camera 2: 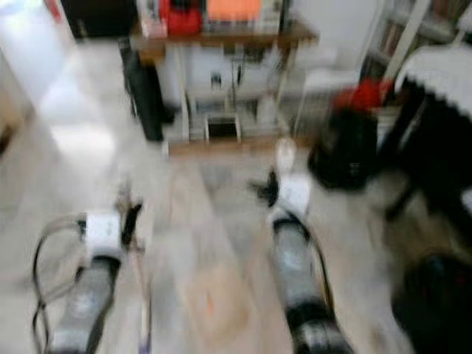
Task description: Sweep floor
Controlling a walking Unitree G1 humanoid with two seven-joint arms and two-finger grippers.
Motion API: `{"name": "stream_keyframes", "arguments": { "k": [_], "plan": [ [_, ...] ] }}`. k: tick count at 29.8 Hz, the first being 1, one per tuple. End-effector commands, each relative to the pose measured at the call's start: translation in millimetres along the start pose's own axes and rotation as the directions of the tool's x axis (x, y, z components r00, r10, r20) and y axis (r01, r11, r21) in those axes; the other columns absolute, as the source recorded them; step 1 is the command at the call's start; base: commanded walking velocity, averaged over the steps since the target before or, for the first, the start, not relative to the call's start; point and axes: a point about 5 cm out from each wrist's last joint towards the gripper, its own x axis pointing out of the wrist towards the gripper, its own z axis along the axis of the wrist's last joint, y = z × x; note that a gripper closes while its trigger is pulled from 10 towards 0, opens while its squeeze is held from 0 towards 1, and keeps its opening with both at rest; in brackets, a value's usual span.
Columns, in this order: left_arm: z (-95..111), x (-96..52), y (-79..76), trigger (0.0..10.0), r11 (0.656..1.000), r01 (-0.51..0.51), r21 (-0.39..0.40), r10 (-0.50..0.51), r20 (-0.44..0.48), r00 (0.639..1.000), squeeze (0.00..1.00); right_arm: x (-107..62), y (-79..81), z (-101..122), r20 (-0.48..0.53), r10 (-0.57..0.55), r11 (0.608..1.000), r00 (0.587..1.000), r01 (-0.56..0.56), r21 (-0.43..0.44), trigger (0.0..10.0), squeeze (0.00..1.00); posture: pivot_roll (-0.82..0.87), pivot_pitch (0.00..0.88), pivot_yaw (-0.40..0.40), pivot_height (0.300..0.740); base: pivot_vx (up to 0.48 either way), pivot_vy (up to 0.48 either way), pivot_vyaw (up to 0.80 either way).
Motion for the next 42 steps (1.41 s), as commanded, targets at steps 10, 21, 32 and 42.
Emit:
{"name": "stream_keyframes", "arguments": {
  "k": [10,21,32,42],
  "plan": [
    [8.3,2.5,5.3,10.0,1.0,-0.011,0.011,0.011,0.045,0.999,0.0,6.1,14.8,15.0,0.064,0.038,0.999,0.997,-0.039,0.021,10.0,0.0,0.12,0.0,-0.025,0.74,0.33,0.0,0.0],
    [8.1,2.5,4.0,10.0,1.0,0.0,0.012,-0.001,0.045,0.999,0.0,5.8,15.5,15.2,0.066,0.041,0.999,0.997,-0.043,0.021,10.0,0.0,0.12,0.0,-0.023,0.74,0.331,0.0,0.0],
    [4.7,1.3,0.4,10.0,1.0,0.025,-0.006,-0.025,0.028,0.999,0.0,4.9,13.9,14.4,0.064,0.034,0.999,0.997,-0.035,0.017,10.0,0.0,0.11,0.0,-0.02,0.74,0.087,0.0,0.0],
    [5.1,1.5,2.0,10.0,1.0,0.017,0.019,-0.017,0.027,0.999,0.0,5.0,14.2,14.8,0.064,0.032,0.999,0.997,-0.034,0.022,10.0,0.0,0.11,0.0,-0.021,0.74,0.0,0.0,0.0]
  ]
}}
